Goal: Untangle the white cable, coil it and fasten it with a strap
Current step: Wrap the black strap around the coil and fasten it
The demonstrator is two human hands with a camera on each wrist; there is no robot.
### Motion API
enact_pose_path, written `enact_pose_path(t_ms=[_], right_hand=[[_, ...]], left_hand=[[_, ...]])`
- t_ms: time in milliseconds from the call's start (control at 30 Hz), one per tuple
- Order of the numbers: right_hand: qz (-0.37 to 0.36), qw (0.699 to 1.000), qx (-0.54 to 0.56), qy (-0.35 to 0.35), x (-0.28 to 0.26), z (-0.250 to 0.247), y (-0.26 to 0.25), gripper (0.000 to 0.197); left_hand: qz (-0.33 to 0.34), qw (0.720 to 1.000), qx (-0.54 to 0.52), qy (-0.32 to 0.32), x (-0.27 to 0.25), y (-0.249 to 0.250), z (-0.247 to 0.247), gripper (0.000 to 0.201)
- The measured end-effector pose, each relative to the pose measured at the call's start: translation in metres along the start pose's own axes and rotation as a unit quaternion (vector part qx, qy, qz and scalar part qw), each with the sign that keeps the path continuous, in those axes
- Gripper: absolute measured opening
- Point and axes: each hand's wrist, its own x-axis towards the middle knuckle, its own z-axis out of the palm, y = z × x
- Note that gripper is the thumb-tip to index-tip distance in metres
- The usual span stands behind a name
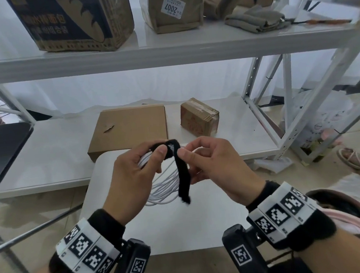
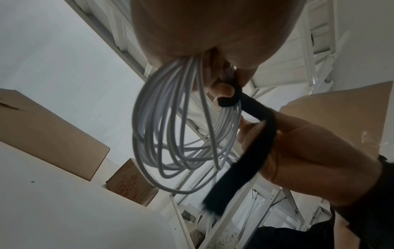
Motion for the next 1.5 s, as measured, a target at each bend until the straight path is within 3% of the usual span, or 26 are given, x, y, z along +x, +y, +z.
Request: enact_pose_path(t_ms=[333,567,800,967,1167,1267,1400,1500], right_hand=[[-0.081,0.996,-0.023,0.033,-0.001,0.000,0.004,0.013],[-0.067,0.998,0.017,0.004,0.000,0.001,0.002,0.025],[-0.098,0.981,-0.155,0.063,0.000,0.003,-0.001,0.047],[-0.119,0.970,-0.205,0.052,-0.001,-0.001,0.001,0.035],[-0.222,0.887,-0.396,0.082,0.005,-0.005,0.006,0.018],[-0.239,0.891,-0.382,0.058,0.005,-0.004,0.004,0.009],[-0.254,0.892,-0.373,-0.018,0.005,-0.003,0.007,0.026],[-0.201,0.927,-0.310,-0.072,0.001,-0.002,0.005,0.027]], left_hand=[[0.007,1.000,-0.010,0.002,-0.003,0.004,0.004,0.019],[-0.026,0.998,-0.042,0.038,-0.002,0.003,0.004,0.022],[-0.103,0.978,-0.182,0.012,-0.002,0.004,0.004,0.036],[-0.106,0.976,-0.189,-0.034,-0.004,0.005,0.003,0.034],[-0.129,0.959,-0.240,-0.080,-0.004,0.008,0.000,0.034],[-0.162,0.938,-0.286,-0.111,-0.002,0.008,-0.003,0.035],[-0.186,0.920,-0.309,-0.150,-0.002,0.006,-0.007,0.037],[-0.184,0.913,-0.321,-0.172,-0.002,0.005,-0.008,0.038]])
